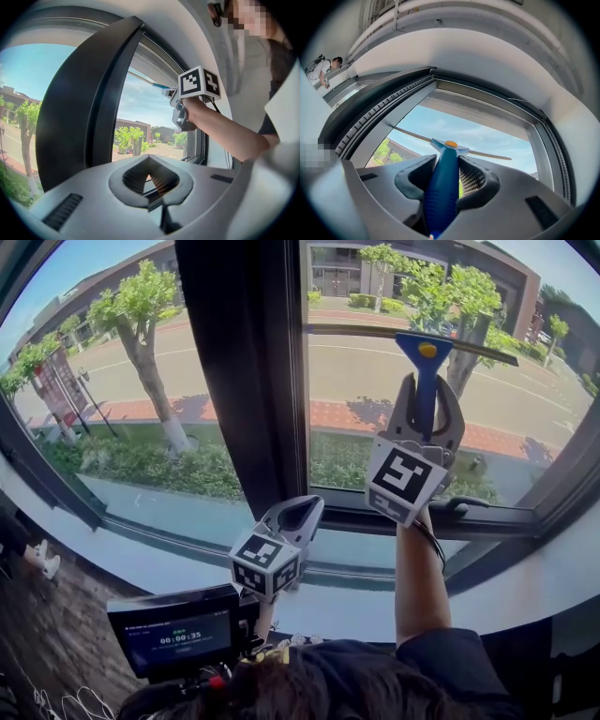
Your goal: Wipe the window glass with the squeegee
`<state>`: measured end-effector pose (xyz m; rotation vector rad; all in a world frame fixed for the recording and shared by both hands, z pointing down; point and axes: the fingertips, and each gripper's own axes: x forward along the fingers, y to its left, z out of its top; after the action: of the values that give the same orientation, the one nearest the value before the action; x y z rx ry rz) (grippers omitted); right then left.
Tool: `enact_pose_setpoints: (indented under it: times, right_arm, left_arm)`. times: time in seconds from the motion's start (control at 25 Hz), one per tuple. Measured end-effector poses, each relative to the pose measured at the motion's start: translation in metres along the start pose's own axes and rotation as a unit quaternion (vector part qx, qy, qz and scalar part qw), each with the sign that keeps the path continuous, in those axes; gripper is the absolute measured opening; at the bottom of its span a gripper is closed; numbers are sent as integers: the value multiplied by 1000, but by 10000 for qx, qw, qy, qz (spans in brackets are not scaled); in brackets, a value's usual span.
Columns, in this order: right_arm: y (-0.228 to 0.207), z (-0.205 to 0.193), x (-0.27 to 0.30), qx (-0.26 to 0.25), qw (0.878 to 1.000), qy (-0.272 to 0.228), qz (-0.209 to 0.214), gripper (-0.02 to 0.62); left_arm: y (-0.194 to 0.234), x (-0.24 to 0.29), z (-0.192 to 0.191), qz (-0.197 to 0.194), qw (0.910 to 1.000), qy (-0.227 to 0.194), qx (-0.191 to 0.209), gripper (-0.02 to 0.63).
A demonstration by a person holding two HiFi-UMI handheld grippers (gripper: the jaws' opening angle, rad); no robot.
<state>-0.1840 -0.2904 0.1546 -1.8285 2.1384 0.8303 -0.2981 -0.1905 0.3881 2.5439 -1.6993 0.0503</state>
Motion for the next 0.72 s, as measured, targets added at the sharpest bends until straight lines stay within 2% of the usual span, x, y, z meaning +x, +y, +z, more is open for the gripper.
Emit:
enact_pose_setpoints:
  times: [0.4, 0.52, 0.72]
  right_arm:
    - [5, -34, -21, 56, 9991, 426, 23, 143]
    - [7, -45, -29, 63, 9983, 581, 44, 143]
    - [13, -61, -41, 36, 9972, 735, 105, 143]
  left_arm:
    - [-4, -1, -2, -29, 9999, 58, -84, 2]
    - [-5, -3, -1, -15, 9999, 156, 50, 2]
    - [-7, -2, -6, -108, 9998, 132, 43, 2]
